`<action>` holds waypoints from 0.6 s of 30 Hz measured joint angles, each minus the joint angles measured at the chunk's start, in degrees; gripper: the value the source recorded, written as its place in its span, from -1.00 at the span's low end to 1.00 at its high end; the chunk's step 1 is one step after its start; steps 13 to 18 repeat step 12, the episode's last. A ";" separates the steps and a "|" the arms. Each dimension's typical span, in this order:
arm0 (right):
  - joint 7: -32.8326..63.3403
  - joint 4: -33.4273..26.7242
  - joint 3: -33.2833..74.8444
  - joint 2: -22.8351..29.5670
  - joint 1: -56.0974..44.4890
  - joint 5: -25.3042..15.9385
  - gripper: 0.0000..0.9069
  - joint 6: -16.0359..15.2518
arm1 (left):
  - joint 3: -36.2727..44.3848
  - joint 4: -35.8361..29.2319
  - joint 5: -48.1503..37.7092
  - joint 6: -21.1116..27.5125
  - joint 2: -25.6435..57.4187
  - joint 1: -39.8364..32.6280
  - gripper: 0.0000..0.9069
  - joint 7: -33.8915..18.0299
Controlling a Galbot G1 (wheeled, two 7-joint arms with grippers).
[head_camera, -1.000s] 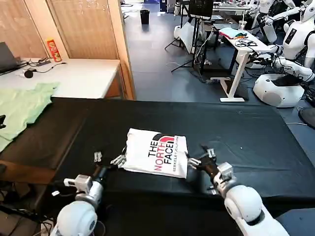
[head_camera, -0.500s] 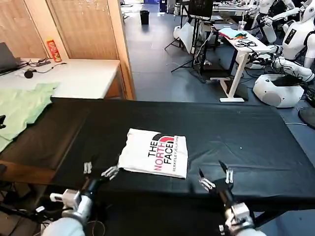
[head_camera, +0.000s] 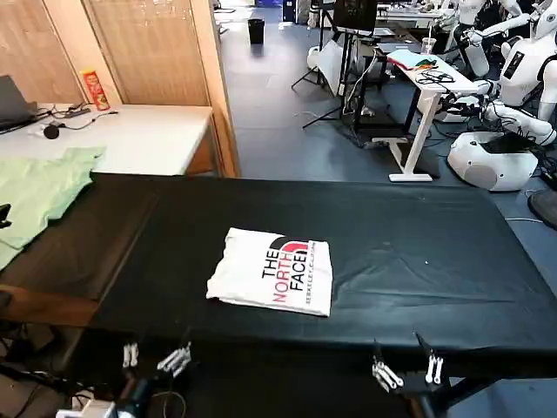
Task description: Fold and organize the clothes.
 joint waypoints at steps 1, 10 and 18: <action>0.28 0.46 -0.03 0.20 -0.75 0.24 0.94 -0.45 | -0.13 -0.48 -0.22 0.22 0.03 0.92 0.94 -0.32; 0.46 1.91 -0.15 0.81 -3.21 1.15 0.94 -1.36 | -0.85 -2.37 -0.69 3.21 0.09 2.54 0.94 -0.98; 0.45 1.97 -0.14 0.84 -3.39 1.16 0.94 -1.36 | -1.32 -2.72 -1.12 3.57 0.17 2.15 0.94 -0.86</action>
